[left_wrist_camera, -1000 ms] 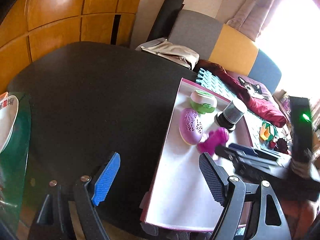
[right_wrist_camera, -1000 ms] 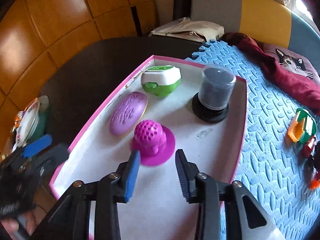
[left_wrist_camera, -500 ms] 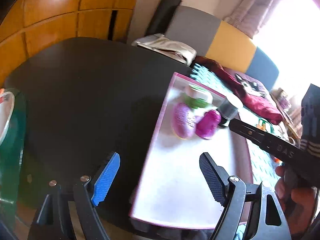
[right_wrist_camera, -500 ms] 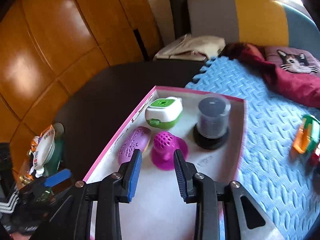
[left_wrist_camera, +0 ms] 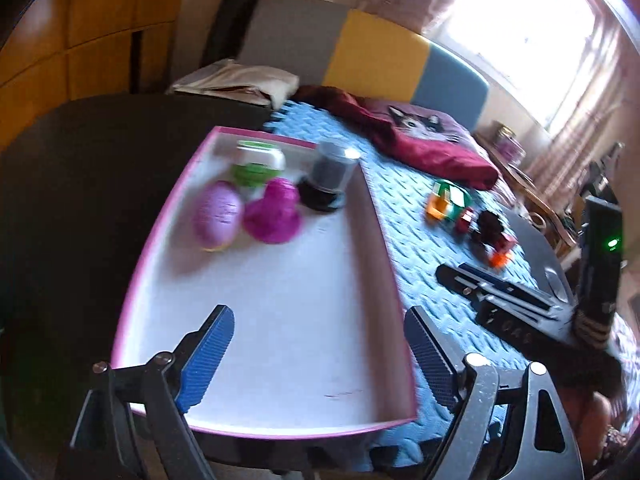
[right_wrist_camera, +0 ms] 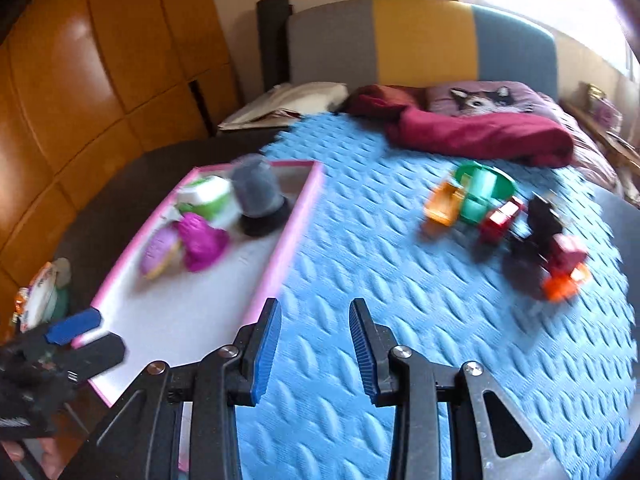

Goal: Organize rigid objects
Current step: 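Move both tools from the tray toward the toys on the mat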

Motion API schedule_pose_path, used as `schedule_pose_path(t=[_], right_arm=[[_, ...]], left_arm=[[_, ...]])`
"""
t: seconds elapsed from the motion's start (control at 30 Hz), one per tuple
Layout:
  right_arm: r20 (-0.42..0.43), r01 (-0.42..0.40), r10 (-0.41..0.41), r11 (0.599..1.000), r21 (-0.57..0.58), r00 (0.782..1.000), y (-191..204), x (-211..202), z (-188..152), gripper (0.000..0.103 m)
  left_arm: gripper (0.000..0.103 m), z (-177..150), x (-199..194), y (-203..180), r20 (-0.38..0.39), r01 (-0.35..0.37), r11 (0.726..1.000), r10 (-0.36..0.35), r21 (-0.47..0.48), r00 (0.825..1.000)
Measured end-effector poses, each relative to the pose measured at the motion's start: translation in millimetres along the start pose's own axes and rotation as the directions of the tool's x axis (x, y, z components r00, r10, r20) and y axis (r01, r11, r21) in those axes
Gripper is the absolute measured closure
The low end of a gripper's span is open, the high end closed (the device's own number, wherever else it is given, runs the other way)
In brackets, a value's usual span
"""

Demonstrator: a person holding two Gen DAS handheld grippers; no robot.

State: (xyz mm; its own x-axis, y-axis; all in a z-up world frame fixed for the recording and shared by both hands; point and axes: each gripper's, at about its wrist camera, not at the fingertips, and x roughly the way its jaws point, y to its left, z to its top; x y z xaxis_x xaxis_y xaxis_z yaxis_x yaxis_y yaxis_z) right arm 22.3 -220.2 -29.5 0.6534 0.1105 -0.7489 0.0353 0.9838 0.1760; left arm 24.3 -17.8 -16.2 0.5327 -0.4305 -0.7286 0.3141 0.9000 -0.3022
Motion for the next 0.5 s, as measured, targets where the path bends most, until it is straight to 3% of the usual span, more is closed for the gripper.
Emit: schedule_pose_path(t=[0.27, 0.5], right_arm=[[0.022, 0.079, -0.083, 0.988, 0.129, 0.996, -68.1, -14.6, -26.9, 0.064], [0.159, 0.109, -0.186, 0.911, 0.398, 0.970, -169.6, -49.5, 1.9, 0.064]], left_arm=[[0.009, -7.0, 11.9, -44.6, -0.049, 0.087, 0.993, -0.083, 0.082, 0.995], [0.008, -8.9, 23.3, -72.5, -0.077, 0.106, 0.987, -0.098, 0.118, 0.992]])
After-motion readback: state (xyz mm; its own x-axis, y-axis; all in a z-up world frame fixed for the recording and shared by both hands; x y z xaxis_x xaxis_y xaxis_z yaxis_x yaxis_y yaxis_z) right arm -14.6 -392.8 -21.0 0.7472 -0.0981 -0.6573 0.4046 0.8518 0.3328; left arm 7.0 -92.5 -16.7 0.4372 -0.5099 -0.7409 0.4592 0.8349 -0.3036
